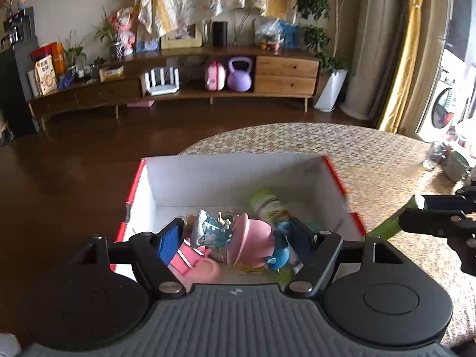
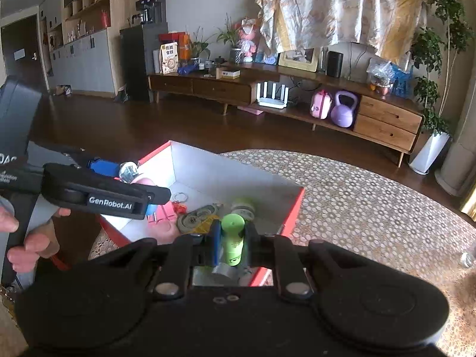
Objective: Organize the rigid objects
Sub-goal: 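Carry the figurine and green highlighter over the red box with both tools, then open both tools to drop the figurine and highlighter into the box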
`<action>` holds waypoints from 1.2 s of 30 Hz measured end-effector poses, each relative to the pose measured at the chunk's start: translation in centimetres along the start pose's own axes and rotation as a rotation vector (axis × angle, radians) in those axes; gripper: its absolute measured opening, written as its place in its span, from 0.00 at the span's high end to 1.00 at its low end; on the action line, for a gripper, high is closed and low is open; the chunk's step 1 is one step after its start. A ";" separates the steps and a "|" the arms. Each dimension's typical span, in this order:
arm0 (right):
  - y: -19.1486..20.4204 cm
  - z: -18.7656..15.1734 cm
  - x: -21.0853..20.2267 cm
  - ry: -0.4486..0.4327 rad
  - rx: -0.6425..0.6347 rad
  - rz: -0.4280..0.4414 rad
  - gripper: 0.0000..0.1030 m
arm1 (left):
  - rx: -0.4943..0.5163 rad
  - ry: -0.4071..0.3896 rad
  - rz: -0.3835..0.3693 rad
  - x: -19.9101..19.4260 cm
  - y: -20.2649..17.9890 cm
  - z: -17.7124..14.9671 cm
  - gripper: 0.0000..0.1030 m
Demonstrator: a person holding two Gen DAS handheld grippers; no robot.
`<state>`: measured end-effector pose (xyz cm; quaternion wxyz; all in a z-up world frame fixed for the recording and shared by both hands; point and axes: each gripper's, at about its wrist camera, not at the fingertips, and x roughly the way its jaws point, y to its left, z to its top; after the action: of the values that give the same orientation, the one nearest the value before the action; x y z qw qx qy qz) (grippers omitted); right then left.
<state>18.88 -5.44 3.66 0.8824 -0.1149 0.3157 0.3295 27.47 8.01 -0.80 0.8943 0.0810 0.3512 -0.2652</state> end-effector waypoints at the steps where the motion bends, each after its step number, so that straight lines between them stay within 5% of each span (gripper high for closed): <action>1: 0.1 0.0 0.5 0.006 0.000 0.004 0.86 | -0.005 0.011 0.005 0.6 0.5 0.1 0.27; 13: 1.3 -0.7 7.3 0.121 0.021 0.067 0.86 | 0.018 0.150 0.013 7.5 2.1 1.0 0.27; 36: 2.6 -0.9 12.5 0.224 0.004 0.084 0.85 | -0.015 0.358 0.004 15.1 1.2 2.4 0.27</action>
<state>24.04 2.51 -4.97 0.8272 -0.1360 0.4176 0.3504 38.77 1.93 -9.25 0.8186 0.1209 0.5068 -0.2418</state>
